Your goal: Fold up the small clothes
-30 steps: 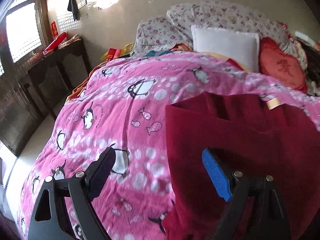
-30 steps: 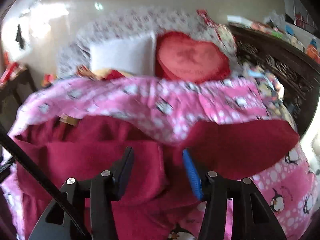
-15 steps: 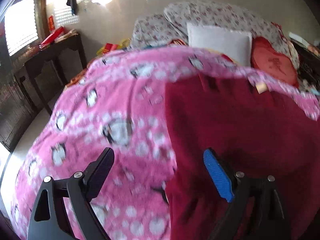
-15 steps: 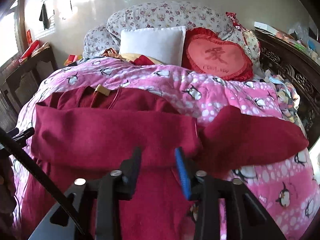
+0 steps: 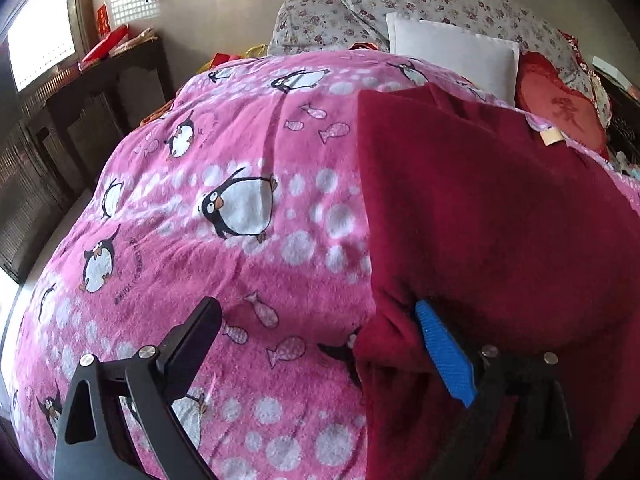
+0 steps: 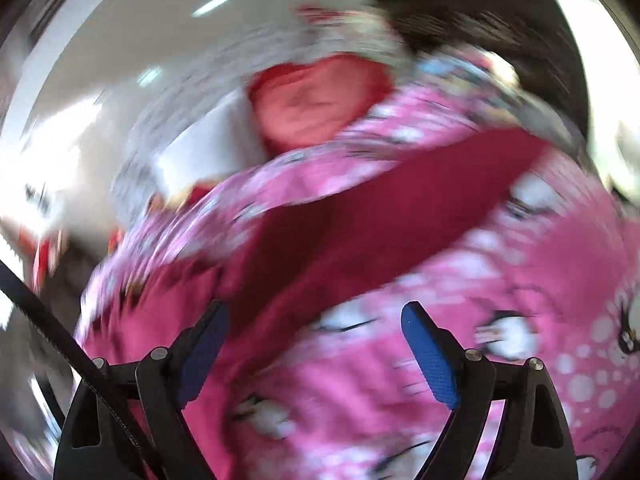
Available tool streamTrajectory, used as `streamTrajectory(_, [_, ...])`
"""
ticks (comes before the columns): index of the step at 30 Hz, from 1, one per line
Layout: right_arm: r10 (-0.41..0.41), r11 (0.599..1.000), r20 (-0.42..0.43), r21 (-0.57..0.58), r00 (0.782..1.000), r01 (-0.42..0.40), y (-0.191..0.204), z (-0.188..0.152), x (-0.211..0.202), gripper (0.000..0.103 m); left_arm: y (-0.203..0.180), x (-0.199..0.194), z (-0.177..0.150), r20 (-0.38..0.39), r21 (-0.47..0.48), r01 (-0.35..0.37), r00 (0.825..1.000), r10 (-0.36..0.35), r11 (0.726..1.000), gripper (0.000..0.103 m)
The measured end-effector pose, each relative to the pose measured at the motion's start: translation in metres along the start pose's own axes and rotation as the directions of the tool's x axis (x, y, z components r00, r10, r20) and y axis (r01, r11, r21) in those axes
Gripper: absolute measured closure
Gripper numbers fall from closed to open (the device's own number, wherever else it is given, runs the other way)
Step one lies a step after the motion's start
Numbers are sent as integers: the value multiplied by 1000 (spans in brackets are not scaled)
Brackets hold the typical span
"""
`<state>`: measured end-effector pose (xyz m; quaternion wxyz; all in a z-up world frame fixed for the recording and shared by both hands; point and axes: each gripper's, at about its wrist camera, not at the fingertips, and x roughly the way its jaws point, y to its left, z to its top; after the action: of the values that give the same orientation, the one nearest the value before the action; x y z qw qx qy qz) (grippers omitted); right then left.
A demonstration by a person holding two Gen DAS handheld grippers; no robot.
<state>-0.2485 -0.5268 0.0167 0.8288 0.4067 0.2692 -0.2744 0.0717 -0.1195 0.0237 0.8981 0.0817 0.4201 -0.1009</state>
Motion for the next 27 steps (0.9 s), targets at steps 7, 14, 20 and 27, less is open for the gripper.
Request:
streamTrajectory(7, [1,965,32,262,999,-9,-68,32,22,14,3,3,0,-4,-26,1,1000,-1,1000,2])
streamTrajectory(14, [-15,970,80,244,997,-5,-68,52,54,92,0,4,-1,5,-26,-15,1000,16,1000,1])
streamTrajectory(20, [76,969,276,204,958,-136,-65,56,-21,92,9,-11,4,20,-36,6,1000,-6,999,1])
streamTrajectory(27, [242,957,314,-235,918,-171,96,53,-98,92,37,-68,16,126,-35,41,991,-36,999,1])
